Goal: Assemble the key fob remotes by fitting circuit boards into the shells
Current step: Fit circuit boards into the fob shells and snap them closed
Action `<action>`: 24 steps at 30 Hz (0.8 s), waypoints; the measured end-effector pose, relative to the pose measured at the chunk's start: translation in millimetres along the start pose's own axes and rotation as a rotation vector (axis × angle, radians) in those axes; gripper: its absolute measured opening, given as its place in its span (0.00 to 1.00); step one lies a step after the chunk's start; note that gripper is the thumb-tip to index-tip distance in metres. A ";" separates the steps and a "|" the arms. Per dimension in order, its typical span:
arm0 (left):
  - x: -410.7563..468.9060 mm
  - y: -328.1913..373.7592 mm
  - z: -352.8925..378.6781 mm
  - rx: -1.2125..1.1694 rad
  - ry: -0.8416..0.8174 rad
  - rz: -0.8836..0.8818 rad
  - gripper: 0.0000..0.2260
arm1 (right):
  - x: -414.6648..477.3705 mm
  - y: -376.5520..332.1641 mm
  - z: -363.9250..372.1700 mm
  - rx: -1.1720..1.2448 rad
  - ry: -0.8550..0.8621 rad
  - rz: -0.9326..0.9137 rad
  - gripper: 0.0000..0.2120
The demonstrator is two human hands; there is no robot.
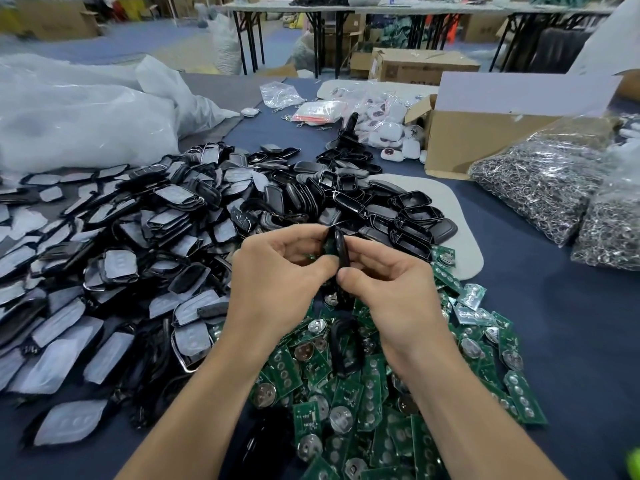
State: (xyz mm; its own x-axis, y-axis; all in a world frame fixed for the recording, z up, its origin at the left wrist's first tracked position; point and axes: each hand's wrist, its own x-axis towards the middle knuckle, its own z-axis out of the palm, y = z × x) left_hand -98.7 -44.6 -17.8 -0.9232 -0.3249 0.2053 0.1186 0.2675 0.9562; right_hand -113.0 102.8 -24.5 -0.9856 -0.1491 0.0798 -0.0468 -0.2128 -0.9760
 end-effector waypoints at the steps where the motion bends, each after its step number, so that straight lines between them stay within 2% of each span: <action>1: 0.1 0.1 -0.9 -0.024 -0.034 -0.007 0.16 | 0.2 1.4 -1.2 -0.027 -0.003 -0.011 0.22; 7: 2.6 0.9 -11.0 -0.173 -0.203 -0.099 0.22 | 0.8 2.4 -4.9 -0.113 -0.034 -0.042 0.22; 12: 6.6 3.1 -21.7 -0.261 -0.340 -0.141 0.22 | 2.2 1.1 -8.6 -0.195 -0.050 -0.058 0.21; 19: 7.6 -3.4 -15.9 -0.176 -0.268 -0.050 0.22 | 7.0 -0.8 -19.0 -0.284 -0.095 -0.027 0.22; 24: 8.2 -4.0 -14.5 -0.107 -0.244 -0.054 0.24 | 7.8 -2.4 -20.9 -0.333 -0.116 -0.039 0.21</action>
State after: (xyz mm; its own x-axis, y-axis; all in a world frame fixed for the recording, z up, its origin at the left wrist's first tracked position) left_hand -101.3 -61.5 -16.9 -0.9885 -0.1045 0.1091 0.0922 0.1542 0.9837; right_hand -124.0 122.3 -25.8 -0.9578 -0.2603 0.1222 -0.1535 0.1034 -0.9827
